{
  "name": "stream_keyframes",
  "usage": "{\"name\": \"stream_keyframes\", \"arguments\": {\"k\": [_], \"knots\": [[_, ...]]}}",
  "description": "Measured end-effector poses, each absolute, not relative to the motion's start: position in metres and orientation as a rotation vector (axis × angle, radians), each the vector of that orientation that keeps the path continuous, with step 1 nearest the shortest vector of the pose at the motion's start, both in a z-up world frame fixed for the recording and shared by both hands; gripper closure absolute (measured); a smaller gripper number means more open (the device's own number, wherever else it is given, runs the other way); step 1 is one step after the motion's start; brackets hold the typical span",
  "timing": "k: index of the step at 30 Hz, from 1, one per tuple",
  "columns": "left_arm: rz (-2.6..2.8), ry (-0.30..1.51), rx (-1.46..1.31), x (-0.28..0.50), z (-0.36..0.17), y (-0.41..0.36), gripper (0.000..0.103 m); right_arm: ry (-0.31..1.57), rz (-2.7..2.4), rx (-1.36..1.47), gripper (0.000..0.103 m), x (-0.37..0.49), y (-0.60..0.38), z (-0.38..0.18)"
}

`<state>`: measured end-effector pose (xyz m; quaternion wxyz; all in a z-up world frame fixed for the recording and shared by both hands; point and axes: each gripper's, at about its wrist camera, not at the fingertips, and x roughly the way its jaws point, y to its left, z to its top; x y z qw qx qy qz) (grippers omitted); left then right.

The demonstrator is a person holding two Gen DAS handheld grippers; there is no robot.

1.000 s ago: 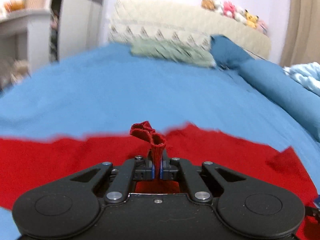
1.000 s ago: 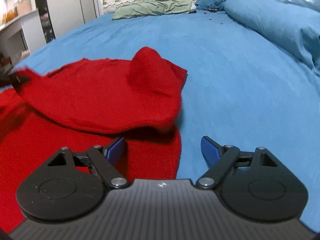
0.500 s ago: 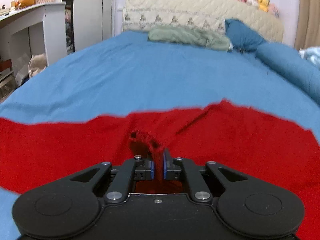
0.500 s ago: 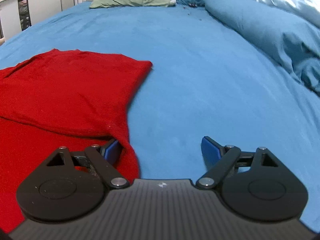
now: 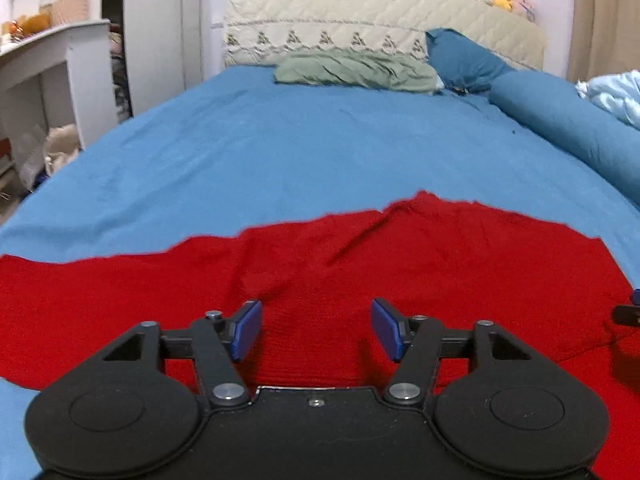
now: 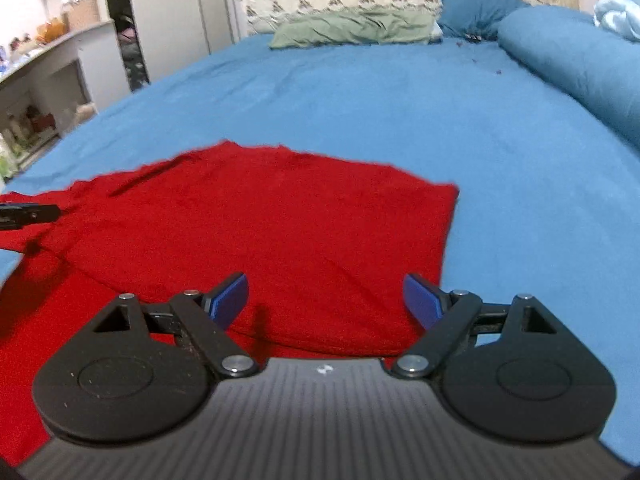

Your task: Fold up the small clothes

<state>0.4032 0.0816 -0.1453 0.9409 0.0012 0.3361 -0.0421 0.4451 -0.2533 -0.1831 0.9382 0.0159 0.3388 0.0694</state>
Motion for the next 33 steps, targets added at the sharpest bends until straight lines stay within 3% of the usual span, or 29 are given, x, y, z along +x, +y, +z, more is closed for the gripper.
{"name": "stream_keyframes", "arguments": {"k": [3,8,19,23,29,30,32,33], "knots": [[-0.085,0.721,0.011,0.406,-0.162,0.082,0.038,0.732,0.116,0.042,0.005,0.448,-0.265,-0.203],[-0.091,0.711,0.005,0.403,-0.171,0.081,0.033,0.702,0.182,0.073,0.003,0.446,-0.268,-0.182],[-0.100,0.719,0.027,0.406,-0.170,0.078,0.029,0.740,0.041,0.183,0.003,0.570,-0.302,-0.198],[-0.094,0.711,0.029,0.401,-0.161,0.075,0.029,0.746,0.034,0.162,0.003,0.562,-0.294,-0.185],[-0.054,0.634,-0.044,0.365,-0.105,0.088,0.028,0.669,0.145,0.214,0.002,0.506,-0.269,-0.128],[-0.046,0.620,-0.063,0.359,-0.094,0.093,0.026,0.662,0.161,0.200,0.000,0.496,-0.262,-0.118],[-0.028,0.587,-0.091,0.347,-0.073,0.108,0.000,0.631,0.211,0.163,0.000,0.472,-0.245,-0.096],[-0.017,0.564,-0.103,0.341,-0.062,0.118,0.000,0.611,0.231,0.162,0.000,0.464,-0.237,-0.086]]}}
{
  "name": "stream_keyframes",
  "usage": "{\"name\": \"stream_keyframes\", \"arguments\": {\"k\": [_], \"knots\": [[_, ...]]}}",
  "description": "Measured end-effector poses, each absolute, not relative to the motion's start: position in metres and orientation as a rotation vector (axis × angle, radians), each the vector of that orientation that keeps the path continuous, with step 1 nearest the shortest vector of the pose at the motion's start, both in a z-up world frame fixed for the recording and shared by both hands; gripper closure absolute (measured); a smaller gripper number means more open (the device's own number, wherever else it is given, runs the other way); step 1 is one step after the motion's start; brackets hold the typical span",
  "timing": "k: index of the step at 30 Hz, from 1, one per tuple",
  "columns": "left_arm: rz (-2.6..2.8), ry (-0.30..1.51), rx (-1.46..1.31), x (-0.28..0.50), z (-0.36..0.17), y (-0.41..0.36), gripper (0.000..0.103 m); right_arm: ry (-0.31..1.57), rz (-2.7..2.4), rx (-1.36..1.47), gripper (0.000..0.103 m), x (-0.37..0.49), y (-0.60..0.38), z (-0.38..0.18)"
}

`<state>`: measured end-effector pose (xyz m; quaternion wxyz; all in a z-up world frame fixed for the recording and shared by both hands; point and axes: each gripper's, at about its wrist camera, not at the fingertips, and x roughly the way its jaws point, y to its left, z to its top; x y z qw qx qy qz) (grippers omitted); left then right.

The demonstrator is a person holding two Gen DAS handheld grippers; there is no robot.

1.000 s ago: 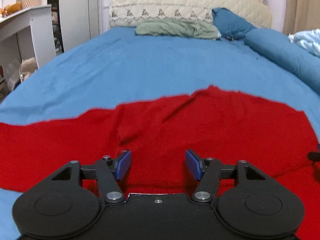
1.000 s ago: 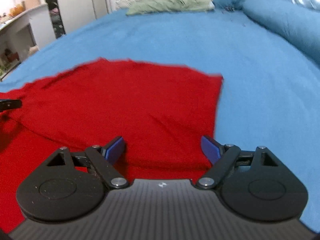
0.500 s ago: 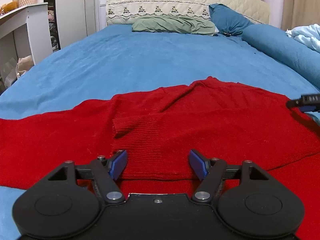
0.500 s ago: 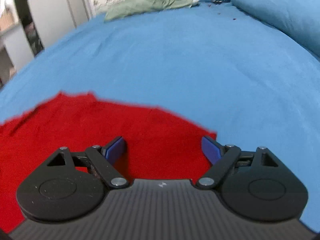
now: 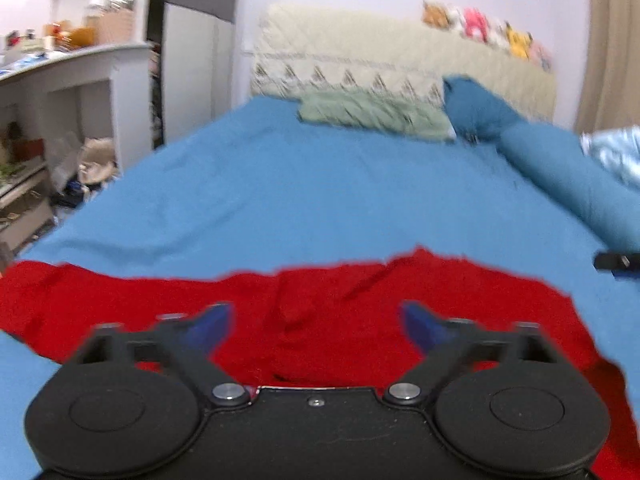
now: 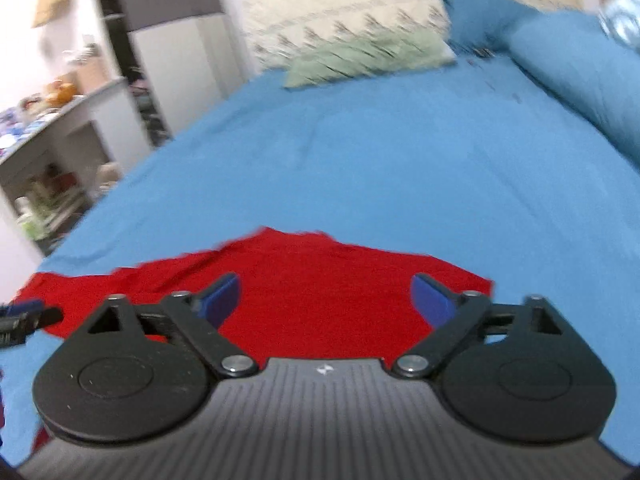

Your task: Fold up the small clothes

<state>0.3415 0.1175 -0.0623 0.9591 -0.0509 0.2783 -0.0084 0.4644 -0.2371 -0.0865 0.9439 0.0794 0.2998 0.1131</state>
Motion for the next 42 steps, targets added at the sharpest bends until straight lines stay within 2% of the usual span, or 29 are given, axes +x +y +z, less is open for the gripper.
{"name": "stream_keyframes", "arguments": {"k": [8,18,21,23,25,28,30,32,33,34,35,38,42], "knots": [[0.107,0.545,-0.161,0.322,-0.035,0.210,0.000,0.612,0.377,0.232,0.000,0.440,-0.163,-0.054],[0.265,0.614,-0.389,0.318,-0.095,0.356,0.003,0.667,0.382,0.162,0.000,0.449,-0.092,-0.097],[0.285,0.643,-0.460,0.327,-0.118,0.379,0.015,0.684,0.385,0.145,0.000,0.452,-0.079,-0.110],[0.292,0.657,-0.529,0.336,-0.135,0.392,0.030,0.695,0.386,0.125,0.000,0.454,-0.073,-0.118],[0.307,0.660,-0.581,0.342,-0.148,0.403,0.037,0.698,0.390,0.113,0.000,0.456,-0.069,-0.124],[0.329,0.614,-0.633,0.353,-0.156,0.412,0.042,0.703,0.392,0.096,0.000,0.462,-0.066,-0.131],[0.346,0.592,-0.643,0.358,-0.156,0.417,0.050,0.701,0.394,0.089,0.000,0.465,-0.066,-0.136],[0.370,0.585,-0.640,0.366,-0.156,0.420,0.070,0.704,0.392,0.082,0.000,0.468,-0.067,-0.140],[0.388,0.584,-0.646,0.368,-0.156,0.423,0.075,0.706,0.390,0.081,0.000,0.469,-0.068,-0.142],[0.396,0.584,-0.654,0.371,-0.156,0.424,0.091,0.707,0.387,0.081,0.000,0.470,-0.068,-0.144],[0.401,0.584,-0.661,0.374,-0.157,0.424,0.097,0.709,0.382,0.083,0.000,0.471,-0.070,-0.146],[0.420,0.566,-0.638,0.374,-0.148,0.418,0.098,0.716,0.363,0.096,0.000,0.473,-0.074,-0.151],[0.376,0.498,-0.498,0.374,-0.110,0.384,0.098,0.709,0.346,0.119,0.000,0.472,-0.086,-0.150]]}}
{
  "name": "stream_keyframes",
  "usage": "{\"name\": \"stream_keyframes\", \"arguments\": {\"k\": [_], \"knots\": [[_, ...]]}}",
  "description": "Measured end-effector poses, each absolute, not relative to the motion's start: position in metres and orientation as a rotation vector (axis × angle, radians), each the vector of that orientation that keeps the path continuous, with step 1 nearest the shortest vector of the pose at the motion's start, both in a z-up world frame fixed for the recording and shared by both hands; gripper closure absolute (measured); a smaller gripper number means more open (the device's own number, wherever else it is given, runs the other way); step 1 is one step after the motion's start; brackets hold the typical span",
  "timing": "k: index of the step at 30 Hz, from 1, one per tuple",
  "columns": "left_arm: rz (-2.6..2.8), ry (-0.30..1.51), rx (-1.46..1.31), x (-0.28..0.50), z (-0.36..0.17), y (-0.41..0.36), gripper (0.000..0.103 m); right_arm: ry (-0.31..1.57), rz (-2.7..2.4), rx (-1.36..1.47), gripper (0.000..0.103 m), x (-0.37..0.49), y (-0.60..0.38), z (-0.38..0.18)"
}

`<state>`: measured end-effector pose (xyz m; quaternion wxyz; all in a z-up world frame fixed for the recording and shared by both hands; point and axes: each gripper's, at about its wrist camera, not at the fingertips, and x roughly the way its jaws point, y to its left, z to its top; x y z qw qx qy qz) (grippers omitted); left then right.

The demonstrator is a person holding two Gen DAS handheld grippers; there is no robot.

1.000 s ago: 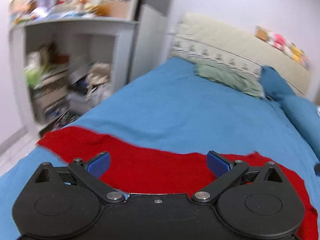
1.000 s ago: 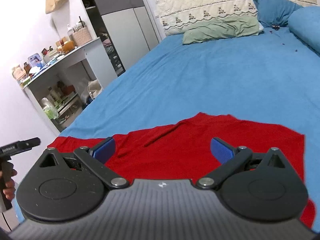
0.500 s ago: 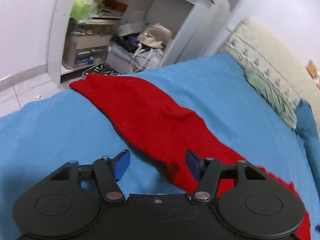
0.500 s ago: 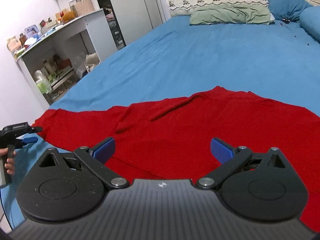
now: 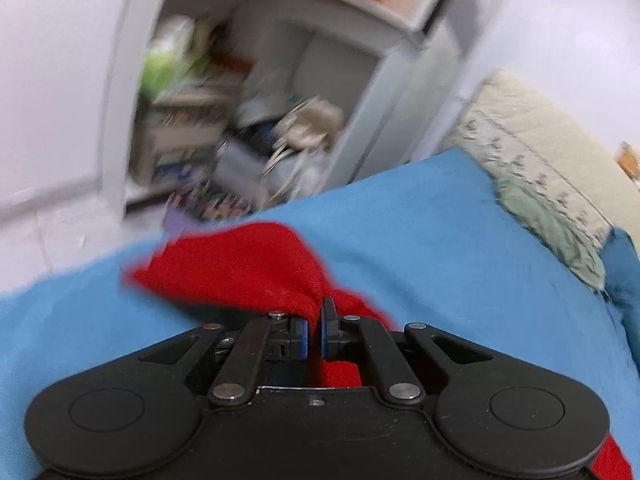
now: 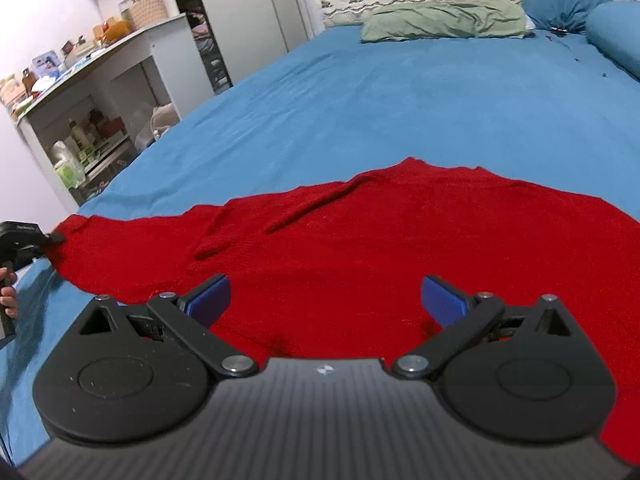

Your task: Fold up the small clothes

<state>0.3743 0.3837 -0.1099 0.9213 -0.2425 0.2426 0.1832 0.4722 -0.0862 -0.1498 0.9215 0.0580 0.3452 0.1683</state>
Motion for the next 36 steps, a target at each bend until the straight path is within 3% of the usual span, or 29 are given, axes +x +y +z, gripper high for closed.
{"name": "stream_keyframes", "arguments": {"k": [7,11,14,18,21,24,25,26,27,28,29,31,36], "knots": [[0.025,0.374,-0.287,0.396,-0.027,0.244,0.098,0.682,0.244,0.149,0.000,0.466,-0.129,-0.126],[-0.172,0.396,-0.164,0.414,-0.016,0.128,0.098,0.656,0.175,0.159,0.000,0.460,-0.166,-0.111],[-0.278,0.490,-0.133,0.430,-0.046,0.049,0.098,0.645,0.120,0.147,0.000,0.455,-0.193,-0.105],[-0.312,0.692,-0.141,0.444,-0.124,-0.017,0.098,0.668,0.073,0.121,0.000,0.449,-0.217,-0.110],[-0.310,0.774,-0.128,0.443,-0.164,-0.037,0.098,0.696,0.064,0.110,0.000,0.447,-0.231,-0.118],[-0.305,0.743,-0.079,0.428,-0.170,-0.043,0.096,0.720,0.080,0.086,0.000,0.446,-0.238,-0.127],[-0.305,0.739,-0.078,0.424,-0.167,-0.040,0.087,0.722,0.085,0.074,0.000,0.447,-0.237,-0.129],[-0.303,0.735,-0.072,0.420,-0.164,-0.038,0.066,0.721,0.093,0.067,0.000,0.448,-0.237,-0.130],[-0.300,0.725,-0.064,0.415,-0.160,-0.033,0.054,0.718,0.105,0.066,0.000,0.449,-0.236,-0.129],[-0.295,0.713,-0.058,0.409,-0.155,-0.027,0.033,0.709,0.117,0.068,0.000,0.450,-0.235,-0.128],[-0.290,0.706,-0.061,0.401,-0.151,-0.017,0.024,0.700,0.134,0.070,0.000,0.452,-0.233,-0.125],[-0.255,0.721,-0.056,0.388,-0.142,0.003,0.017,0.692,0.194,0.059,0.000,0.457,-0.223,-0.118],[-0.069,0.706,-0.041,0.357,-0.142,0.057,0.017,0.747,0.375,-0.171,0.000,0.476,-0.158,-0.118]]}}
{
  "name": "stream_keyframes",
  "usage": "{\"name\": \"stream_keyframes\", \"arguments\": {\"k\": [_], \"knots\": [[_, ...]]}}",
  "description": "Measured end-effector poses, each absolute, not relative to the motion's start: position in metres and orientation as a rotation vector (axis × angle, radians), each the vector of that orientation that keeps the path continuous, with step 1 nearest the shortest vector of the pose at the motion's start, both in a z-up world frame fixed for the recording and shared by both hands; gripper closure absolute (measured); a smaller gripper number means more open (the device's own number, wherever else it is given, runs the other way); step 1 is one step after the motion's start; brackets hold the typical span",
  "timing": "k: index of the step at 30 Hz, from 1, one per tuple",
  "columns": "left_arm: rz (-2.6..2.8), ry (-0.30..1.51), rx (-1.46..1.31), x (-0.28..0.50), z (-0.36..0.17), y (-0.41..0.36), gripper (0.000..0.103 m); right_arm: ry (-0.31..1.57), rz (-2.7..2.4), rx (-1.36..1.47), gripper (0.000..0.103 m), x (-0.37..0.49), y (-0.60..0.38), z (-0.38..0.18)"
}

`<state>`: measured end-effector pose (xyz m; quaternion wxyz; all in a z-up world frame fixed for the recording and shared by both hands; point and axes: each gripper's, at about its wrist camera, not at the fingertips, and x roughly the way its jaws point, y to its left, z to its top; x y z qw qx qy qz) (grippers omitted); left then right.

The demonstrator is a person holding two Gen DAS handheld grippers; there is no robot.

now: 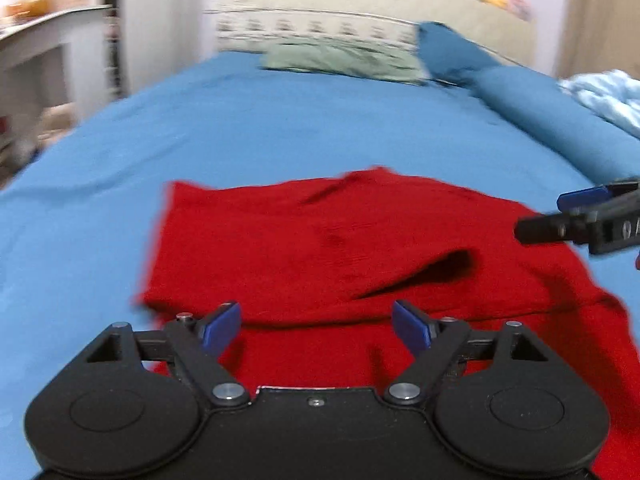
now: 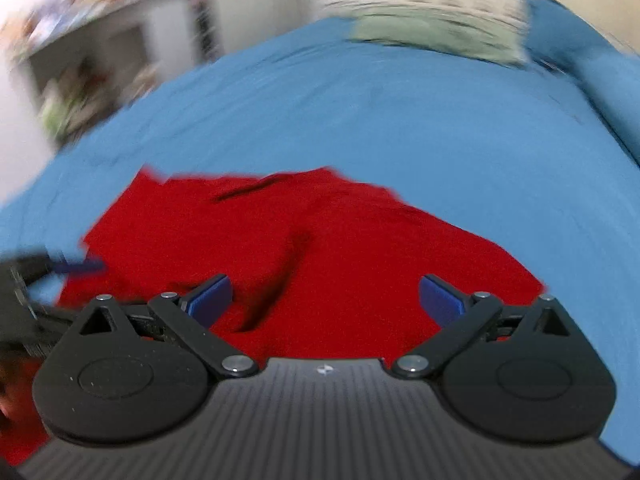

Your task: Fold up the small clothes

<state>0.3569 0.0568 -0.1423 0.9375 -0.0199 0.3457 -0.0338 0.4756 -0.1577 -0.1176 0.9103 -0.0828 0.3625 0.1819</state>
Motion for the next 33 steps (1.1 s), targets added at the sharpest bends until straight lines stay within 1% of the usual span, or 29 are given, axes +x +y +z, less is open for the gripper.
{"name": "stream_keyframes", "arguments": {"k": [3,5,6,7,8,9,10,11,12,13,16,19,20,22,24,26,27,29,30,31,33], "knots": [[0.006,0.704,-0.054,0.351,-0.149,0.079,0.017,0.761,0.462,-0.377,0.000,0.484,-0.109,-0.133],[0.021,0.712,-0.090,0.349,-0.154,0.093,0.017,0.757,0.497,-0.577,0.006,0.486,-0.073,-0.149],[0.032,0.712,-0.098,0.349,-0.156,0.097,0.017,0.751,0.506,-0.663,0.013,0.486,-0.061,-0.157],[0.040,0.718,-0.098,0.352,-0.158,0.099,0.017,0.741,0.518,-0.761,0.025,0.484,-0.046,-0.166],[0.048,0.722,-0.093,0.353,-0.159,0.100,0.017,0.726,0.531,-0.856,0.030,0.484,-0.035,-0.175],[0.055,0.721,-0.086,0.351,-0.160,0.103,0.017,0.715,0.547,-0.930,0.038,0.484,-0.026,-0.184],[0.057,0.721,-0.081,0.351,-0.161,0.105,0.017,0.703,0.556,-0.964,0.052,0.483,-0.021,-0.189],[0.061,0.723,-0.084,0.352,-0.161,0.106,0.018,0.695,0.567,-0.974,0.063,0.485,-0.017,-0.191],[0.064,0.723,-0.092,0.353,-0.162,0.107,0.018,0.702,0.568,-0.959,0.080,0.487,-0.013,-0.190],[0.066,0.723,-0.098,0.352,-0.163,0.108,0.018,0.708,0.554,-0.909,0.082,0.491,-0.014,-0.186],[0.070,0.720,-0.098,0.348,-0.164,0.115,0.018,0.663,0.476,-0.680,0.082,0.494,-0.037,-0.162],[0.076,0.717,-0.095,0.353,-0.166,0.119,0.025,0.653,0.330,-0.356,0.082,0.493,-0.087,-0.138],[0.078,0.719,-0.103,0.355,-0.167,0.120,0.026,0.662,0.264,-0.225,0.082,0.491,-0.112,-0.135],[0.086,0.718,-0.117,0.357,-0.169,0.122,0.026,0.683,0.164,-0.034,0.082,0.485,-0.152,-0.141],[0.095,0.714,-0.116,0.359,-0.169,0.122,0.026,0.715,0.120,0.097,0.082,0.481,-0.184,-0.159],[0.102,0.710,-0.114,0.359,-0.169,0.123,0.026,0.755,0.112,0.140,0.080,0.476,-0.199,-0.178],[0.103,0.710,-0.115,0.359,-0.169,0.123,0.026,0.759,0.112,0.141,0.077,0.474,-0.203,-0.184],[0.108,0.709,-0.118,0.359,-0.169,0.125,0.026,0.728,0.110,0.138,0.062,0.469,-0.208,-0.190],[0.111,0.709,-0.116,0.359,-0.170,0.125,0.026,0.714,0.104,0.141,0.049,0.469,-0.209,-0.190],[0.115,0.708,-0.111,0.359,-0.170,0.126,0.026,0.695,0.099,0.151,0.045,0.470,-0.211,-0.189],[0.124,0.701,-0.105,0.360,-0.170,0.128,0.026,0.678,0.091,0.173,0.045,0.473,-0.218,-0.188]]}}
